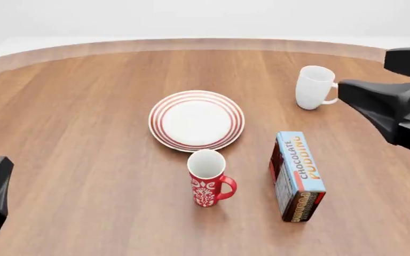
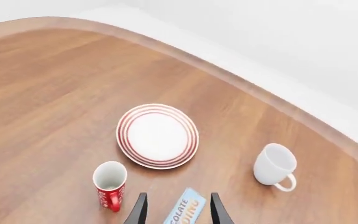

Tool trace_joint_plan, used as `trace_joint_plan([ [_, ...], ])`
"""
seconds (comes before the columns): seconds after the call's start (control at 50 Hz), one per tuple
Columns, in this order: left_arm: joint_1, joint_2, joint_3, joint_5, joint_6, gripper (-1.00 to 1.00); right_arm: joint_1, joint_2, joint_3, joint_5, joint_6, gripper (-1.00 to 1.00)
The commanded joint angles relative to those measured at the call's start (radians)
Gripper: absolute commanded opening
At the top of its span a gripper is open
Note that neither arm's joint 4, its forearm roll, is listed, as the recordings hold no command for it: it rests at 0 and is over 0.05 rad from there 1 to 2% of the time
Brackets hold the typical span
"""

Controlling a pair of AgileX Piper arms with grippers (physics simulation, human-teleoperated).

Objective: Pick up the red mug and put it on the plate

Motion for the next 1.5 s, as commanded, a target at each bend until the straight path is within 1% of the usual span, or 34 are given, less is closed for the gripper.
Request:
trace_joint_plan([
  [0.02,0.0,0.0,0.0,0.0,0.0,1.0,0.052,0.12,-0.091,0.08,-0.009,1.0],
  [0.08,0.0,0.0,0.0,0.0,0.0,1.0,0.056,0.16,-0.127,0.102,-0.023,1.0],
  [0.18,0.0,0.0,0.0,0.0,0.0,1.0,0.072,0.194,-0.155,0.131,-0.036,1.0],
  [0.22,0.0,0.0,0.0,0.0,0.0,1.0,0.079,0.207,-0.158,0.136,-0.046,1.0],
  [0.34,0.0,0.0,0.0,0.0,0.0,1.0,0.094,0.246,-0.154,0.152,-0.044,1.0],
  [0.42,0.0,0.0,0.0,0.0,0.0,1.0,0.099,0.271,-0.151,0.151,-0.057,1.0],
  [0.56,0.0,0.0,0.0,0.0,0.0,1.0,0.106,0.328,-0.125,0.114,-0.044,1.0],
  [0.6,0.0,0.0,0.0,0.0,0.0,1.0,0.115,0.344,-0.12,0.109,-0.033,1.0],
  [0.64,0.0,0.0,0.0,0.0,0.0,1.0,0.134,0.359,-0.109,0.103,-0.037,1.0],
  [0.8,0.0,0.0,0.0,0.0,0.0,1.0,0.143,0.39,-0.077,0.069,-0.016,1.0],
  [1.0,0.0,0.0,0.0,0.0,0.0,1.0,0.157,0.43,-0.037,0.038,-0.011,1.0],
  [1.28,0.0,0.0,0.0,0.0,0.0,1.0,0.191,0.485,-0.028,-0.011,0.005,1.0],
  [1.5,0.0,0.0,0.0,0.0,0.0,1.0,0.23,0.53,-0.005,-0.059,0.033,1.0],
])
